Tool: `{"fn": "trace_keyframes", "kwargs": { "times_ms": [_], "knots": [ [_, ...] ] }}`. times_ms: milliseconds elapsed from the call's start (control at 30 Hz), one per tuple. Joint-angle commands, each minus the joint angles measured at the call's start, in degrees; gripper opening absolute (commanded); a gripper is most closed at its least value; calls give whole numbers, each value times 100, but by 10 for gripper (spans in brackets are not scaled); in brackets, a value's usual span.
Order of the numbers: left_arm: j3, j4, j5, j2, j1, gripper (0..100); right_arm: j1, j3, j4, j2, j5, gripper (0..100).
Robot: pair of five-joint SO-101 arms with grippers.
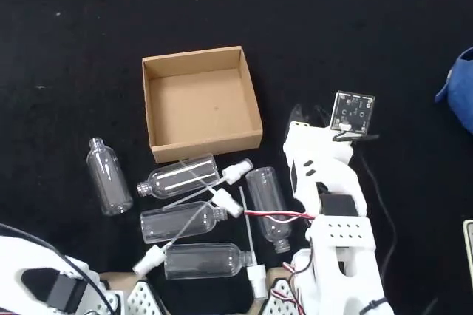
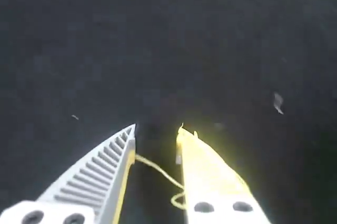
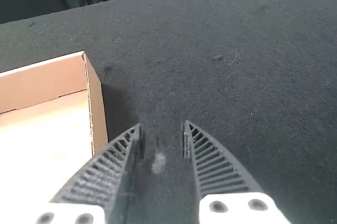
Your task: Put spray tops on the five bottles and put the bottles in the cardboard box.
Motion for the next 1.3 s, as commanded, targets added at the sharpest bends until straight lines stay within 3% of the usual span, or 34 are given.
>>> {"fn": "trace_keyframes", "kwargs": {
  "times_ms": [0, 267, 500, 567, 667, 767, 1067, 1133, 1267],
  "knots": [
    [-101, 1099, -26, -255, 523, 30, -114, -84, -185, 4, 26, 108],
    [-84, 2699, -97, -1732, 690, 37, -114, -92, -185, 4, 26, 108],
    [1402, 2611, -1371, -1644, 769, 244, -105, -101, -193, 4, 26, 109],
    [2114, 2330, -1073, -1187, 1095, 273, -105, -119, -193, 4, 26, 109],
    [3178, 905, -633, -158, 1754, 301, -105, -189, -193, 4, 26, 109],
    [3644, 26, 18, 809, 2281, 305, -105, -198, -193, 4, 26, 109],
    [3187, 229, 1582, 2171, 3248, 303, -105, -154, -149, 40, 26, 108],
    [3187, 703, 1811, 2268, 3336, 302, -105, -84, -185, 4, 26, 108],
    [2976, 1644, 1591, 2127, 3266, 300, -105, -75, -185, 4, 26, 108]
  ]
}}
